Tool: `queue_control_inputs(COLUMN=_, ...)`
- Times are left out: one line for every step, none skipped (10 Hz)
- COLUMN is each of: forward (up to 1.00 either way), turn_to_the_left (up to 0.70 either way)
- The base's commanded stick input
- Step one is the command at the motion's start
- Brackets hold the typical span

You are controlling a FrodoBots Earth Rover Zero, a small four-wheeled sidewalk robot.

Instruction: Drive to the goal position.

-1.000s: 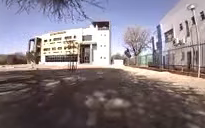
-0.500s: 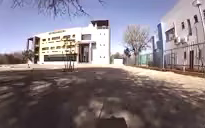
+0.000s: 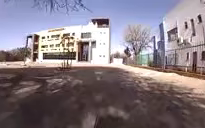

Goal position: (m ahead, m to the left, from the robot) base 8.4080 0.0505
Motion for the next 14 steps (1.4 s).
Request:
queue_control_inputs(forward=1.00, turn_to_the_left=0.00)
queue_control_inputs(forward=1.00, turn_to_the_left=0.00)
queue_control_inputs(forward=1.00, turn_to_the_left=0.00)
queue_control_inputs(forward=1.00, turn_to_the_left=0.00)
queue_control_inputs(forward=1.00, turn_to_the_left=0.00)
queue_control_inputs(forward=1.00, turn_to_the_left=0.00)
queue_control_inputs(forward=1.00, turn_to_the_left=0.00)
queue_control_inputs(forward=1.00, turn_to_the_left=0.00)
queue_control_inputs(forward=1.00, turn_to_the_left=0.00)
queue_control_inputs(forward=1.00, turn_to_the_left=0.00)
queue_control_inputs(forward=1.00, turn_to_the_left=0.00)
queue_control_inputs(forward=1.00, turn_to_the_left=0.00)
queue_control_inputs(forward=1.00, turn_to_the_left=0.00)
queue_control_inputs(forward=1.00, turn_to_the_left=0.00)
